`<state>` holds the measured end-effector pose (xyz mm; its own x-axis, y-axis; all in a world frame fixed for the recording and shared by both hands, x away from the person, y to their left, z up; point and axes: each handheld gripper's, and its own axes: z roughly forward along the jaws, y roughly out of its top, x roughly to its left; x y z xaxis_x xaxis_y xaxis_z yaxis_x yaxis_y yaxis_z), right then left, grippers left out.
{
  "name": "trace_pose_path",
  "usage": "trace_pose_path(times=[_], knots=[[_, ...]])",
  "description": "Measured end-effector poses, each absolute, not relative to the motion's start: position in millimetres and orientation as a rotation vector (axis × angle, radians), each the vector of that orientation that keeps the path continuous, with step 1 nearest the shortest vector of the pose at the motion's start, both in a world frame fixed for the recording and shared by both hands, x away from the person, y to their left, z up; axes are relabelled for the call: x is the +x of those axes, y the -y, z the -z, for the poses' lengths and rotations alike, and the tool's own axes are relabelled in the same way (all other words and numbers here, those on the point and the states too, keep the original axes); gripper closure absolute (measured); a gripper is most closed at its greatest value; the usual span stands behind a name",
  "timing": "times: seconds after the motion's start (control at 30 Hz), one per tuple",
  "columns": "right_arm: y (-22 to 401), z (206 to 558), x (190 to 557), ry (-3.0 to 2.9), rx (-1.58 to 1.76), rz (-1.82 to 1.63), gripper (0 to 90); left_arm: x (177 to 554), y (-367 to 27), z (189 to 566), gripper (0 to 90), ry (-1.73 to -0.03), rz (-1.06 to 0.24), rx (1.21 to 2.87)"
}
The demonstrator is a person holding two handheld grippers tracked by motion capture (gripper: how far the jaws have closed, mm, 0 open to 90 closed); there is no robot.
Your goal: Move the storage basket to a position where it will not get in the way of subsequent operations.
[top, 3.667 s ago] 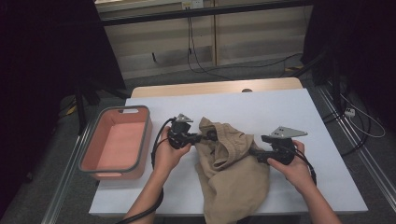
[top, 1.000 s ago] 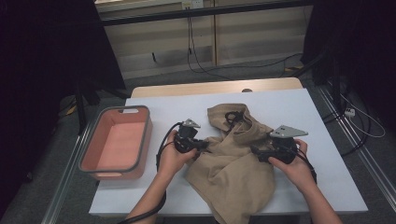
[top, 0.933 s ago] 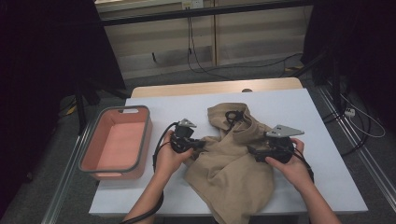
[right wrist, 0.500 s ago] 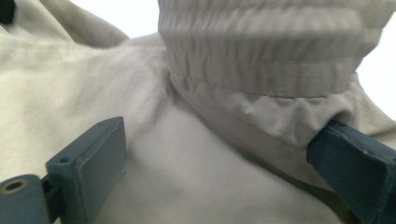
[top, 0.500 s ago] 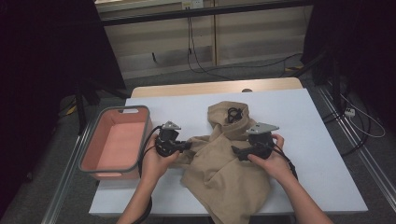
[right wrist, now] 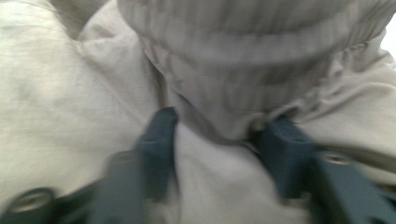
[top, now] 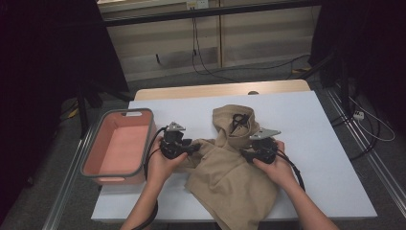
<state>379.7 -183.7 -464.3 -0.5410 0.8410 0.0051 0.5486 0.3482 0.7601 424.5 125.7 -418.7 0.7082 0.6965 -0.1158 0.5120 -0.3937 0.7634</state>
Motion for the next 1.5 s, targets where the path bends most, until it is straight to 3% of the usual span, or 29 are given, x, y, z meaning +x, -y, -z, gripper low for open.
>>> trace_pose_path(times=[0.03,0.13,0.3,0.73,1.03,1.5], knots=[[185,464,379,-2.233,1.222,-1.049,63.3,426,-125,419,33.4,-0.912,-0.296,2.083],[184,464,376,-2.26,1.198,-1.08,78.9,433,-121,421,21.7,-0.916,-0.316,2.048],[185,464,370,-2.308,1.172,-1.108,85.1,442,-114,421,16.7,-0.919,-0.276,2.006],[185,460,341,-2.488,1.012,-1.188,87.1,452,-95,416,14.1,-0.869,-0.23,2.001],[211,450,337,-2.406,1.089,-1.227,87.5,459,-93,412,13.5,-0.891,-0.239,1.979],[227,455,336,-2.355,1.145,-1.237,86.5,468,-49,457,11.2,-0.848,-0.224,2.008]])
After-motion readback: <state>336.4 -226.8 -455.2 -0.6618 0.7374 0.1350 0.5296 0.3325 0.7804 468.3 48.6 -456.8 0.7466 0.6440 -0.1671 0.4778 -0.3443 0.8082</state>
